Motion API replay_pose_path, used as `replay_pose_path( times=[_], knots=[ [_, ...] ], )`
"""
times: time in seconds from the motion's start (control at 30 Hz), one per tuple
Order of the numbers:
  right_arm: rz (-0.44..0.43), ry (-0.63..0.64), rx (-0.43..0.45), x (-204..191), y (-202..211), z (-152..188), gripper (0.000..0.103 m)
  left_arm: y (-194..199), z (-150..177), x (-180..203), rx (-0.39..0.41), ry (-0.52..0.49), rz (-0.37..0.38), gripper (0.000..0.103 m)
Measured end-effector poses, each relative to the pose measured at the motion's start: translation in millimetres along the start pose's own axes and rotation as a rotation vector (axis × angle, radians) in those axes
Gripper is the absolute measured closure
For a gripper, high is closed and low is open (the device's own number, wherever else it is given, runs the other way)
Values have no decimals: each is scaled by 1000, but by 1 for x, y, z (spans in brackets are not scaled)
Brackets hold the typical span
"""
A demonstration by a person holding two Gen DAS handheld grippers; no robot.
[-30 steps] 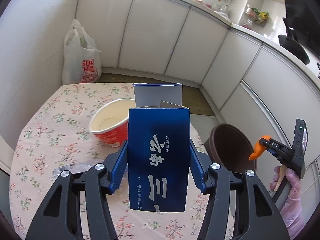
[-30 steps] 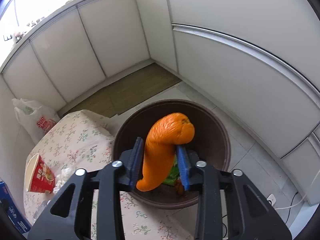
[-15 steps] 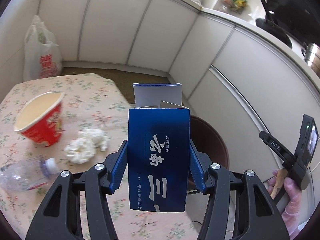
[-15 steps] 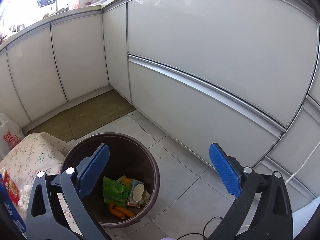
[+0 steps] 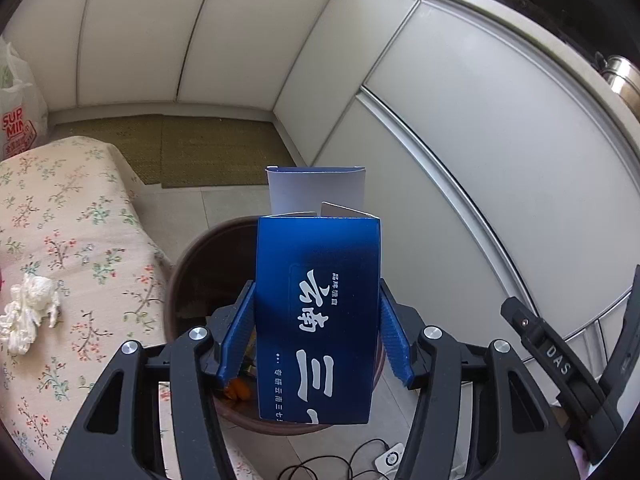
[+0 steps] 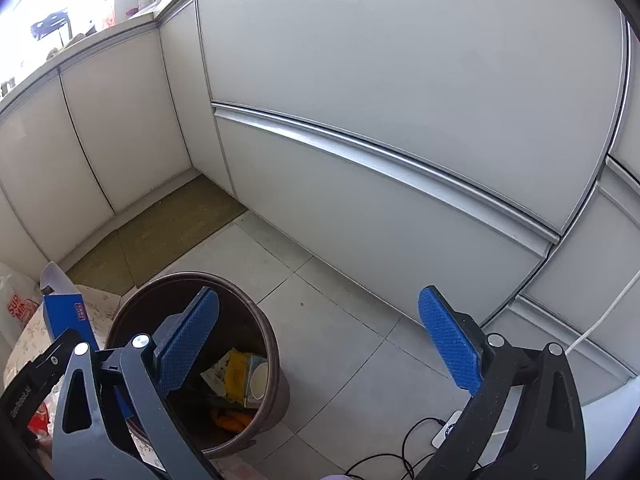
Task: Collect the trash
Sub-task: 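Move the blue carton over the brown bin and open the left tool, then grasp the red noodle cup by its rim with the left tool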
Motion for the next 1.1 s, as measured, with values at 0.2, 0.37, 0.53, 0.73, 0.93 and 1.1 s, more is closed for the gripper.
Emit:
replay_pose_path(
  times=[0.2,0.37,0.53,0.73,0.93,1.1],
  knots=[
    [8,11,-17,3,-3,-2,7,-16,4,1,-49,14,-9,38],
    [0,23,-37,-2,-4,1,7,-9,15,-7,-65,-2,-54,34],
    [-55,65,-63,-22,1,9,7,22,30,-18,-40,-93,-177,28],
    [-131,158,-70,-61,17,26,7,80,62,-57,-20,-155,-347,23],
    [-223,246,-89,-109,41,51,7,141,80,-122,-14,-46,-445,22],
    [-263,341,-67,-155,64,76,7,192,82,-189,52,115,-489,21]
  ],
)
Point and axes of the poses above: each gripper's, at about its wrist camera, not at the fingertips, and y roughly against the way its jaws point, x to its right, z to its underside, the point moved 2 cm from there along -y, roughly the way its jaws point, and after that the axes turned 5 degrees about z, right-handed, at the moved point
